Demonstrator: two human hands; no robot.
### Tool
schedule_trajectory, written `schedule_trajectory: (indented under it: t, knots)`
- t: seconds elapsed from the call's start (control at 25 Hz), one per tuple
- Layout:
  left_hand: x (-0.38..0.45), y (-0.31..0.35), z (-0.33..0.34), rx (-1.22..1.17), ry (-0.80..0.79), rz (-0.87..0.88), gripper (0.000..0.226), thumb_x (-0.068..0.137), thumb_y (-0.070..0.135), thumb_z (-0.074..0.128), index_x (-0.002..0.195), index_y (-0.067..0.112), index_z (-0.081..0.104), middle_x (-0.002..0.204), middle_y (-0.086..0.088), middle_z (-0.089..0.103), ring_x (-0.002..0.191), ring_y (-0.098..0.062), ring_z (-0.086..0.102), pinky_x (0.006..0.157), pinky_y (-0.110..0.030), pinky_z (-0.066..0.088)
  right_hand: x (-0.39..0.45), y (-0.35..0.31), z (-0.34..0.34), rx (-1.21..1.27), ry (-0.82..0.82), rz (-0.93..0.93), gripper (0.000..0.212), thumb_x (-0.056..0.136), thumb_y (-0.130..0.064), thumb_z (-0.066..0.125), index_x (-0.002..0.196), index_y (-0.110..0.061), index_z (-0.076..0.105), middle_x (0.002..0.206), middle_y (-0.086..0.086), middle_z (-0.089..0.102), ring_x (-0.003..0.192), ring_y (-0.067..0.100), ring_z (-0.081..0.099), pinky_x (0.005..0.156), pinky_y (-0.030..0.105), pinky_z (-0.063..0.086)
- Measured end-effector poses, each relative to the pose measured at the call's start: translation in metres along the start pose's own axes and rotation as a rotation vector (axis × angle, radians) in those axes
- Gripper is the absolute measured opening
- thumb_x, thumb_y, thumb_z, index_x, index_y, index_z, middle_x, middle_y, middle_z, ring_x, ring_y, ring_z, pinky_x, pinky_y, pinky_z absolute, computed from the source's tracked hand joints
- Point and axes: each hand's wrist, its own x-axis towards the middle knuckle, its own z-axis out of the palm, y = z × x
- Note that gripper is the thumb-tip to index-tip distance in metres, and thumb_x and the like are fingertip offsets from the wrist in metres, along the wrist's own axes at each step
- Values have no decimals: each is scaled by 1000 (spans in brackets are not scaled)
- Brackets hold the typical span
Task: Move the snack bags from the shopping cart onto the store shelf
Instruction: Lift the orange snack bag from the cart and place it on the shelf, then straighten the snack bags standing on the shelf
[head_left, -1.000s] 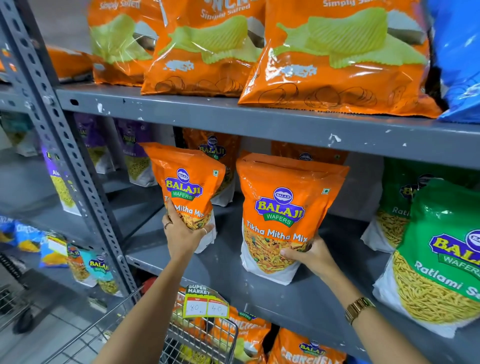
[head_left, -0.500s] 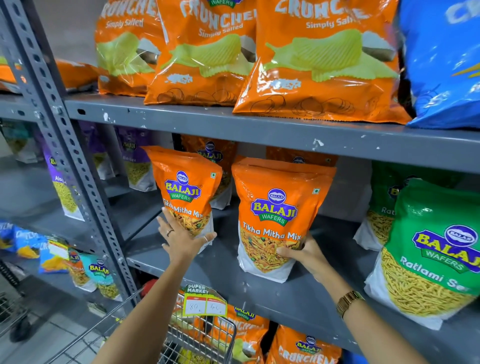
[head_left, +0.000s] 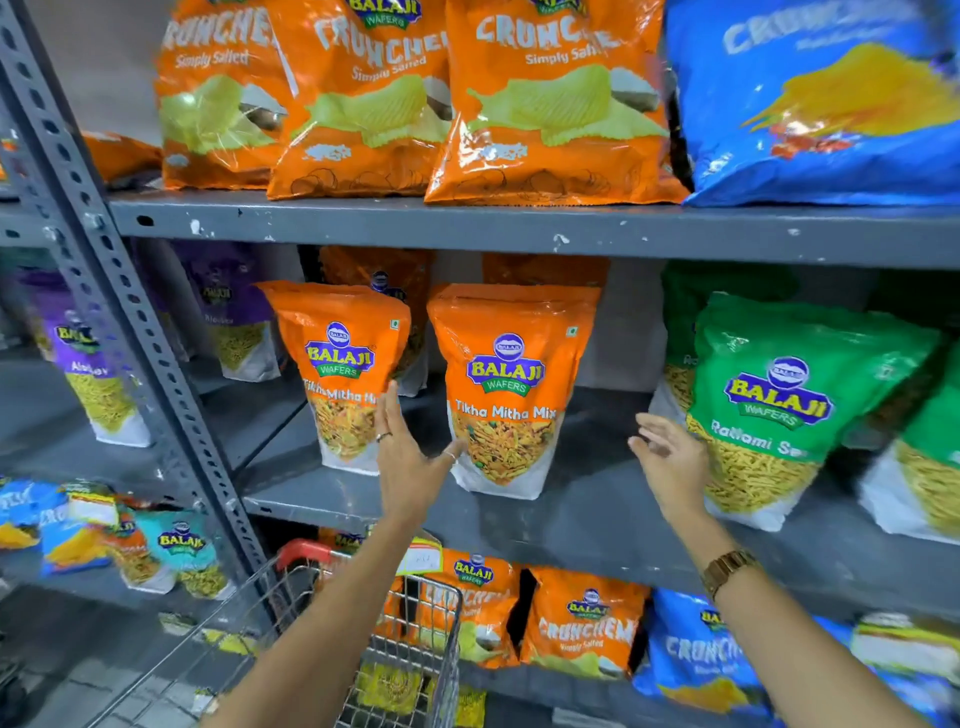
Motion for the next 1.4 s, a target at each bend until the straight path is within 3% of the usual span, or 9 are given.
schedule_trajectory:
  t: [0.12,0.24,0.4,0.6,0.76,0.92,1.04,1.2,1.4]
  knots:
    - [-16,28,12,-35,-49,43,102,68,34,76,144,21,10,155,-9,17,141,-22,21,111,-39,27,-8,7,-32,-113,263,-86,18,76,6,57,88,-5,65,81,11,66,82,36,64,68,18,46]
    - [-30,56,30,-55,-88,99,95,68,27,77,142,18,18,148,-11,30,129,-17,37,104,-34,36,-8,9,-67,-160,388,-122,19,71,-2,53,84,-8,65,82,18,69,76,33,62,66,30,45]
    - [-44,91,70,-64,-108,100,94,67,27,77,141,16,21,145,-13,37,131,-29,39,107,-40,37,0,9,-116,-211,475,-195,18,74,3,53,84,-5,65,82,21,68,74,36,62,67,36,46]
    - [-70,135,136,-170,-181,101,92,69,25,77,142,12,23,148,-7,34,134,-16,34,102,-17,24,12,27,-191,-308,527,-197,24,72,-3,54,97,-6,57,97,22,60,92,36,52,74,41,44]
    - [-92,174,228,-225,-307,5,105,65,29,79,145,15,13,154,-6,21,142,-21,19,112,-34,24,49,58,-271,-345,585,19,68,65,-3,74,121,2,37,126,30,41,118,43,37,95,48,34]
    - [-100,169,257,-233,-352,-177,129,52,22,87,145,15,-1,156,-11,10,145,-24,7,115,-42,17,55,81,-277,-274,479,261,118,52,-12,87,138,1,9,147,32,9,136,41,7,109,51,19]
    - [-102,159,263,-218,-374,-255,145,39,24,92,144,17,-7,154,-14,15,143,-28,13,116,-48,21,48,89,-276,-256,441,297,128,50,-13,89,141,-6,-1,149,30,-4,136,43,-2,107,57,18]
    - [-106,159,283,-203,-354,-244,133,36,22,91,141,24,9,138,-14,33,129,-30,35,107,-47,37,62,109,-284,-285,407,256,133,48,-14,90,142,-15,-5,150,26,-12,136,45,-1,101,62,25]
    - [-120,165,294,-157,-312,-238,126,46,26,89,141,25,6,137,-13,28,123,-29,38,101,-43,40,67,121,-282,-239,437,212,127,48,-13,89,141,-15,1,144,27,18,130,43,22,99,58,33]
